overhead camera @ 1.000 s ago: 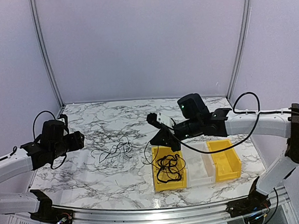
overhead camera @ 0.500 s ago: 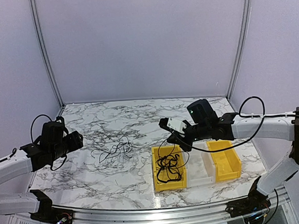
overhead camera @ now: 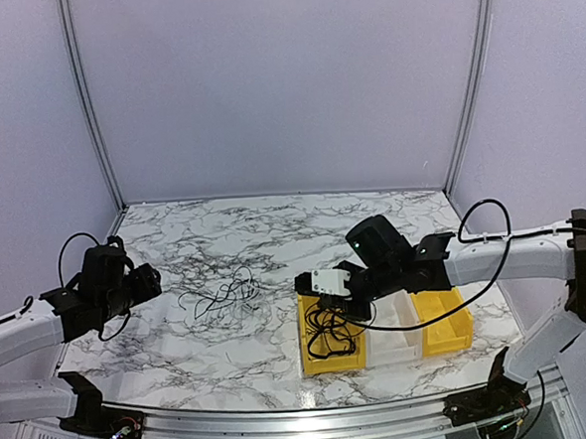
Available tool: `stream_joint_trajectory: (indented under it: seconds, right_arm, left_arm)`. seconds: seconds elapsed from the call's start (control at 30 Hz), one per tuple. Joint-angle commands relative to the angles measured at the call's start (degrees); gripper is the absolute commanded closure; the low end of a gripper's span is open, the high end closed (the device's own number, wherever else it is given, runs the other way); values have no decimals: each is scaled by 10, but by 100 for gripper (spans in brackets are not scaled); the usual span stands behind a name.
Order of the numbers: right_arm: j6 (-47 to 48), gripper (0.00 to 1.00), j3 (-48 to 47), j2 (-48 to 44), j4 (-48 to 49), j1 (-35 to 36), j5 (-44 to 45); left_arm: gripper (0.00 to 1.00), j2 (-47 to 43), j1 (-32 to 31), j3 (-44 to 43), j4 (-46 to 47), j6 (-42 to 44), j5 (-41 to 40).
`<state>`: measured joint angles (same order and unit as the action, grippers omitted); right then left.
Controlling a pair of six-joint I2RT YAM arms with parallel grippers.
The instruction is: Untangle the cables
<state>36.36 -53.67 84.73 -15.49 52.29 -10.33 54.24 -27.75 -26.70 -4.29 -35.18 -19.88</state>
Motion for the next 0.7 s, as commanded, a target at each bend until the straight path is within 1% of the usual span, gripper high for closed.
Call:
stream_joint_trajectory:
  seconds: [0.0, 0.2, 0.33, 0.43, 0.53, 0.6, 0.67]
  right_arm:
    - [13, 100, -6, 35, -11, 3, 18]
    - [20, 100, -19, 81, -23, 2, 25]
    - [17, 99, -53, 92, -49, 3, 24]
    - [24, 85, -101, 89, -104, 3, 25]
    - [51, 65, -142, 74, -192, 1, 11]
    - [74, 58, -160, 65, -261, 2, 3]
    - [83, 55, -169, 58, -318, -4, 12]
  left_arm:
    - [26, -16, 3, 15, 8, 6, -10]
    - [26, -31, 3, 38, 27, -4, -10]
    - [26, -42, 3, 56, 37, -12, -10]
    - [26, -49, 3, 64, 38, -13, -11]
    - [26, -53, 3, 70, 38, -12, -12]
    - [26, -50, 3, 73, 38, -11, -12]
    - [26, -46, 3, 71, 38, -12, -10]
